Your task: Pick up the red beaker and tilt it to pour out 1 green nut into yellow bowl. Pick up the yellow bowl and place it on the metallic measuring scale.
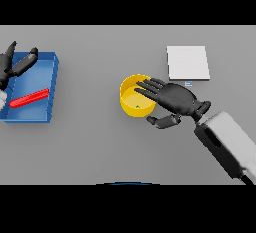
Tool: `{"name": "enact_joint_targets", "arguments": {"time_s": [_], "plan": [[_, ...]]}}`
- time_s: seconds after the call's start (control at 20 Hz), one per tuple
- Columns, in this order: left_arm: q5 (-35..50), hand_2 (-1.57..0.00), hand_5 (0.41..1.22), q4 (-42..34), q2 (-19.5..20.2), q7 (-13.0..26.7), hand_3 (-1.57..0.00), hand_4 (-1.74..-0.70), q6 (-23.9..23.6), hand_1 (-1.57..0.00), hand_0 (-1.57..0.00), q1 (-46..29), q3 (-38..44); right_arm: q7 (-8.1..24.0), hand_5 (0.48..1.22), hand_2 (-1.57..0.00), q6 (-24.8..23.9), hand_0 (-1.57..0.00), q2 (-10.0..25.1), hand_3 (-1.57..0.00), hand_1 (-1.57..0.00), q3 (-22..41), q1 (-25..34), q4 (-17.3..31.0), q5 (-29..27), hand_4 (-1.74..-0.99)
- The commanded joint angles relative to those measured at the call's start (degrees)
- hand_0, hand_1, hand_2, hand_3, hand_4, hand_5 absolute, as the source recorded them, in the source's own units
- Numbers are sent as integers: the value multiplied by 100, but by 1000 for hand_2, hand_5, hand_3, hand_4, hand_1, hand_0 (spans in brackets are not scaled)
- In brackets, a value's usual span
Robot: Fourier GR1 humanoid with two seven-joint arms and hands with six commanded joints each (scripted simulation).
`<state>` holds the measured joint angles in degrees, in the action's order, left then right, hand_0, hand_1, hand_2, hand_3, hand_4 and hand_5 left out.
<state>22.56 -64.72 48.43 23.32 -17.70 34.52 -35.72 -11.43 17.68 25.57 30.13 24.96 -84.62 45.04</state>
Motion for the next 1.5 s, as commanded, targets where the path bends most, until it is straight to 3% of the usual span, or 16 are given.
{"name": "enact_joint_targets", "arguments": {"time_s": [0.0,0.1,0.55,0.9,1.0,1.1,1.15,1.25,1.35,1.45], "plan": [[46,0,682,9,36,-42,0,-716,24,0,0,-37,45,-70,704,1,59,1,-13,1,1,139,126,126,112,-1211],[68,0,687,12,71,-70,0,-720,32,0,0,-43,78,-254,704,1,218,1,-25,1,1,357,401,372,247,-1215],[159,1,688,91,99,-241,1,-723,101,1,1,-124,172,-275,714,1,671,1,-225,1,1,1003,1285,1489,775,-1259],[200,1,686,13,111,-276,1,-719,62,1,1,-147,205,-130,763,1,927,1,-501,1,1,1131,1508,1914,792,-1305],[218,1,686,-88,175,-272,1,-713,71,1,1,-217,201,8,810,-19,1046,-3,-584,-43,-16,1080,1484,1965,718,-1336],[221,1,691,-90,164,-241,1,-714,76,1,1,-191,198,3,873,-176,1081,-287,-594,-173,-236,1075,1538,1991,731,-1387],[224,1,692,-14,128,-232,1,-716,102,1,1,-120,209,-72,943,-310,1070,-544,-554,-262,-473,1115,1561,1997,770,-1420],[211,1,692,12,175,-234,1,-719,128,1,1,-137,214,-72,1043,-695,1002,-914,-543,-456,-869,1179,1502,1975,791,-1512],[235,1,696,-112,225,-322,1,-722,111,1,1,-241,220,-195,1107,-1010,958,-1150,-493,-716,-1121,1204,1484,1939,757,-1586],[229,1,699,-135,229,-272,1,-725,76,1,1,-201,225,-255,1148,-1164,942,-1302,-532,-941,-1283,1181,1562,2017,704,-1640]]}}
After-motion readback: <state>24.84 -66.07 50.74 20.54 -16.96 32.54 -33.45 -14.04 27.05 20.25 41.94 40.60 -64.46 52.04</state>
